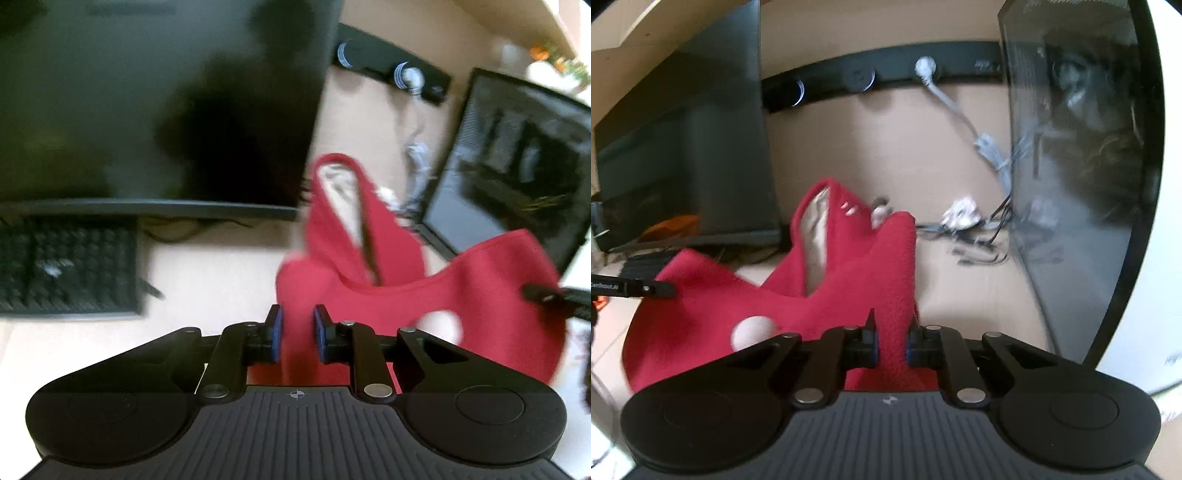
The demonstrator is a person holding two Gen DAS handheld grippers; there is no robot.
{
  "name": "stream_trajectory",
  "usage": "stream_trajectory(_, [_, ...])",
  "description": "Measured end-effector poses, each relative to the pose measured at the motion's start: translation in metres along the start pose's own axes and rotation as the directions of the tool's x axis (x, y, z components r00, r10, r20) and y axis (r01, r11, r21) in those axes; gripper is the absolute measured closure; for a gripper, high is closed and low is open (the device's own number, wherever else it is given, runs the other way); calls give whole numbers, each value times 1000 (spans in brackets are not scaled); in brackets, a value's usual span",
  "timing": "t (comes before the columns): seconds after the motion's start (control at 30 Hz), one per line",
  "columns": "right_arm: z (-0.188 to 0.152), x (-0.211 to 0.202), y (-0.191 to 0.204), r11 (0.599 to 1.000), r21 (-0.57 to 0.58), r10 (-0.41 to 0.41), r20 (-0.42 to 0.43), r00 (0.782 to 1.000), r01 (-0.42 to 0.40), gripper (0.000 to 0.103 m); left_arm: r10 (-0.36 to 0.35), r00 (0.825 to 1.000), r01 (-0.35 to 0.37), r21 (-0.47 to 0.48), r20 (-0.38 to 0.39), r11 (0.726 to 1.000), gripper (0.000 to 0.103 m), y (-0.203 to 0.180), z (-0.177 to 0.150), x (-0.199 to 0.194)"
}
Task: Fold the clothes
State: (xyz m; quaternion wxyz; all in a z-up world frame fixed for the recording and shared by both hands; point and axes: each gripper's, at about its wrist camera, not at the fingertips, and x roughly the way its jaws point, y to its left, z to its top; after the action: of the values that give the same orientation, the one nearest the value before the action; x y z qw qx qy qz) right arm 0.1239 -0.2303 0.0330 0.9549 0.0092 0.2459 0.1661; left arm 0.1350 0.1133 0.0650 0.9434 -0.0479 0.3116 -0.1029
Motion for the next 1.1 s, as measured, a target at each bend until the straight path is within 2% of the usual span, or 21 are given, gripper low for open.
stream_trajectory(0.03, [-3, 8, -4, 1000, -1, -24, -12, 1000, 24, 91, 20, 1000, -20, 1, -22, 1000, 81, 2, -4, 10])
stream_trajectory(0.13, [-29, 41, -20, 993, 40, -103, -128, 986, 109, 86, 48, 995, -49, -14, -86, 999, 75, 7, -21, 31])
stream_trajectory(0.17, [-39, 50, -25, 990, 62, -118, -168, 979, 130, 79, 45, 995, -48, -30, -84, 998, 73, 10, -22, 28])
stream_trajectory(0.2, [-45, 49, -28, 987, 79, -125, -165, 978, 139, 71, 41, 996, -44, -48, -77, 998, 67, 13, -22, 24])
stream_trajectory(0.3, [-38, 30, -34, 986, 81, -136, -123, 983, 146, 58, 10, 1000, -12, -98, -27, 995, 50, 19, -10, 4])
stream_trajectory(0.37, [-25, 17, -31, 988, 57, -141, -74, 987, 145, 56, -17, 999, 21, -110, 35, 994, 45, 18, 7, -14])
stream_trajectory(0.43, [-11, 6, -25, 992, 31, -126, -13, 992, 126, 53, -66, 994, 75, -104, 88, 992, 34, 10, 20, -24])
stream_trajectory(0.47, [-3, 0, -23, 993, 18, -117, 16, 993, 117, 47, -99, 990, 110, -100, 105, 989, 25, 2, 26, -24])
stream_trajectory(0.57, [14, 10, 1, 999, -17, -28, 67, 997, 30, 34, -195, 974, 203, -64, 115, 977, 9, -28, 34, -9])
stream_trajectory(0.6, [19, 15, 9, 1000, -30, 3, 83, 997, -1, 27, -203, 974, 208, -41, 104, 977, 8, -40, 31, 4])
stream_trajectory(0.7, [18, 55, 25, 997, -54, 57, 54, 997, -54, 20, -150, 989, 150, 29, 17, 988, 8, -65, 11, 55])
stream_trajectory(0.8, [-4, 101, 19, 999, -42, 7, -60, 998, -9, 20, -52, 997, 58, 93, -64, 994, 8, -71, -18, 98])
stream_trajectory(0.87, [-17, 115, 6, 1000, 20, 16, -105, 994, -14, 18, -67, 996, 72, 95, -50, 993, 7, -68, -26, 102])
stream_trajectory(0.9, [-18, 114, 1, 999, 46, 29, -98, 995, -25, 15, -76, 996, 80, 89, -45, 993, 6, -67, -25, 101])
stream_trajectory(1.07, [-11, 124, -1, 997, 49, 64, -128, 990, -58, 0, -103, 994, 106, 64, -46, 992, 5, -62, -23, 105])
stream_trajectory(1.1, [-10, 127, -1, 997, 45, 67, -141, 988, -61, 0, -106, 993, 108, 62, -46, 992, 5, -61, -24, 105])
